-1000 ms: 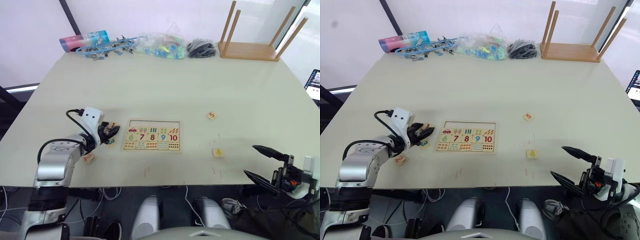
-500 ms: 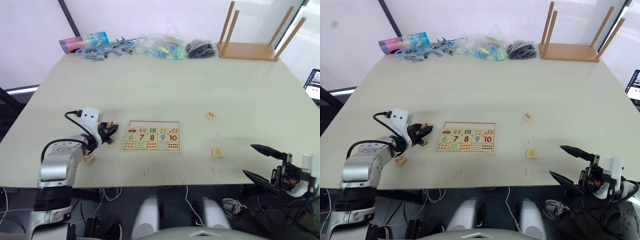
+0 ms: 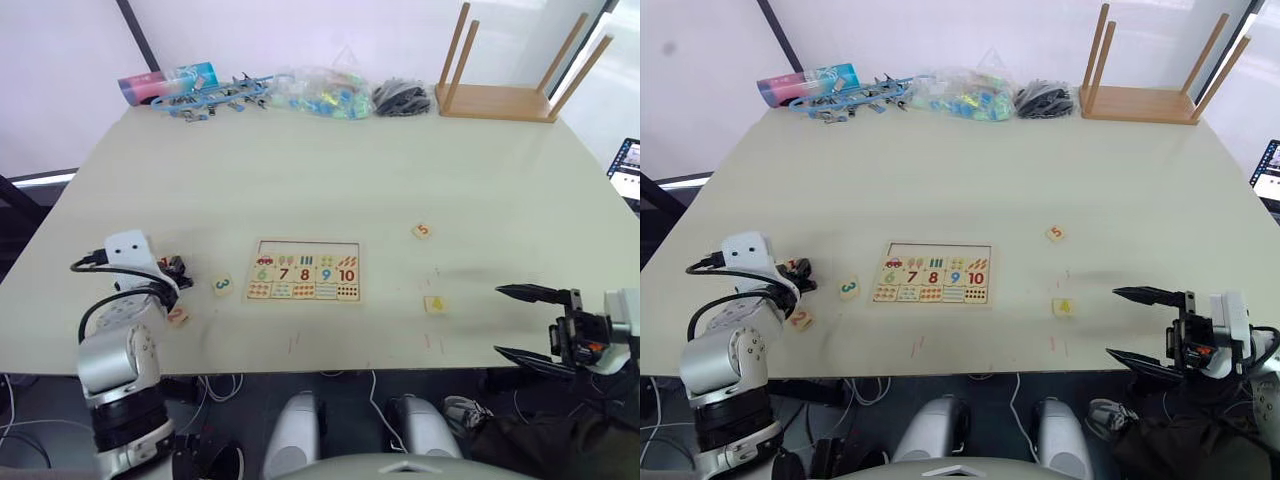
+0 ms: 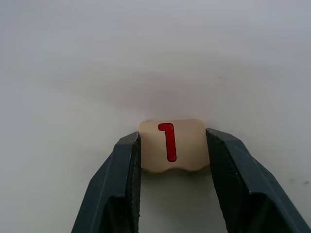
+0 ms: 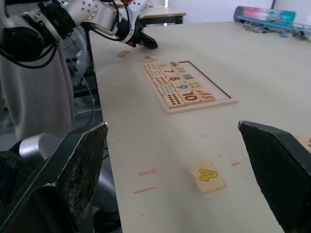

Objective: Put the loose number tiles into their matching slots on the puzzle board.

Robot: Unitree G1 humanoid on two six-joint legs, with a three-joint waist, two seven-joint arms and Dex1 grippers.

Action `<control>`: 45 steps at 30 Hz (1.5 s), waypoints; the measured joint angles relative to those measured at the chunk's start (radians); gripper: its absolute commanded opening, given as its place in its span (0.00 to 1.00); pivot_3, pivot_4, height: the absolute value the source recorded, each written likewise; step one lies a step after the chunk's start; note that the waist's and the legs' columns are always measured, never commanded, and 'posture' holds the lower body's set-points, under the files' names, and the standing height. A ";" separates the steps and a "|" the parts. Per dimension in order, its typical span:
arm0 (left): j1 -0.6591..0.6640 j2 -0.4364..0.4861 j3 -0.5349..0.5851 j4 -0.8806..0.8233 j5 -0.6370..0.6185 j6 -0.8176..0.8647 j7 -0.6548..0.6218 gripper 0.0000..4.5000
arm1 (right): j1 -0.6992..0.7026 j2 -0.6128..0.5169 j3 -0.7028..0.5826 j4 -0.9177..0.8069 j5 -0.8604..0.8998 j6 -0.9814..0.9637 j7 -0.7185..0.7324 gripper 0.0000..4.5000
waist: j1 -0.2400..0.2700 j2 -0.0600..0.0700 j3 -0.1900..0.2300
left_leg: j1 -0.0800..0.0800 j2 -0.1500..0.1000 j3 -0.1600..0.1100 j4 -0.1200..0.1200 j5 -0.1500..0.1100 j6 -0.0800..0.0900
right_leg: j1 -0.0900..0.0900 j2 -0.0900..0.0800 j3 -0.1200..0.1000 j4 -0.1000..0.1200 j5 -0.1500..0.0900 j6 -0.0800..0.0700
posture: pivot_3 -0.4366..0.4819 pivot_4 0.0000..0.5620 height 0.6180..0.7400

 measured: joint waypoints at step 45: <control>-0.020 0.626 -0.114 1.047 -0.058 -0.959 -1.310 0.99 | -0.041 0.011 0.019 0.010 0.018 -0.002 -0.027 1.00 | 0.018 0.000 0.004 | -0.005 0.007 0.007 -0.001 -0.005 -0.003 | -0.008 -0.006 -0.004 -0.002 0.000 0.000 | 0.48 0.27 0.98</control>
